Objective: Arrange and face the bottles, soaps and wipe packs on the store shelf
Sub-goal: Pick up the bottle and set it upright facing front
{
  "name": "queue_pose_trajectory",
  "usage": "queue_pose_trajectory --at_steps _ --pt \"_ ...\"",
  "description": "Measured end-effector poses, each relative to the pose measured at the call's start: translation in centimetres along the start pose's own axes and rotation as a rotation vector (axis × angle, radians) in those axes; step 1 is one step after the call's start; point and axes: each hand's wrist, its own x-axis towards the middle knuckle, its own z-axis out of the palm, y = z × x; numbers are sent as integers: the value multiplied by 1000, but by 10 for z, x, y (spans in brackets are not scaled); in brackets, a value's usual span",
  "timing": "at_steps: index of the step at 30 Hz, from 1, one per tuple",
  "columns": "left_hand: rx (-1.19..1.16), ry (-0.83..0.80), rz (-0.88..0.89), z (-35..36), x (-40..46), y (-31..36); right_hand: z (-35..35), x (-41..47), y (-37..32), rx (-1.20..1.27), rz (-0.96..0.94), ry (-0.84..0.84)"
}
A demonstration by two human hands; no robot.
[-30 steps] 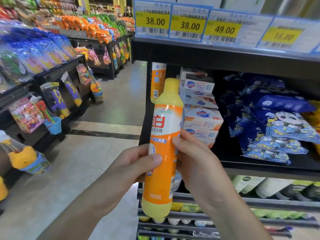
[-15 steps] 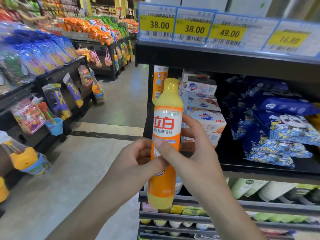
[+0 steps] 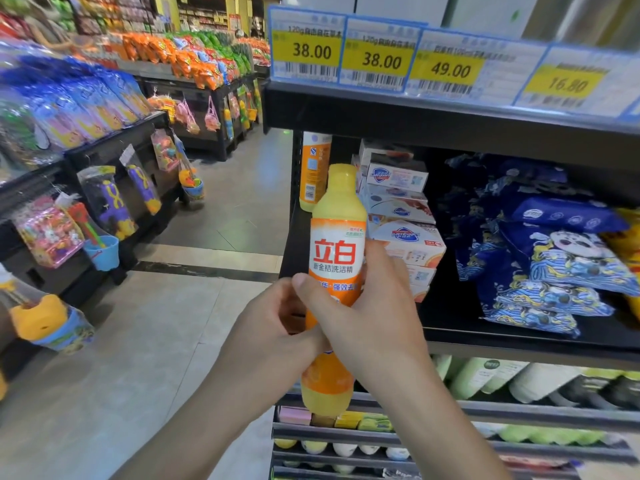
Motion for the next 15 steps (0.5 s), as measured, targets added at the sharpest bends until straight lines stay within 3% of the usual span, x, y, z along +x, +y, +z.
queue_pose_trajectory --at_steps 7,15 --pt "27 -43 2 -15 3 4 -5 3 2 144 -9 44" --pt "-36 -341 -56 -47 10 9 -16 8 3 369 81 -88"
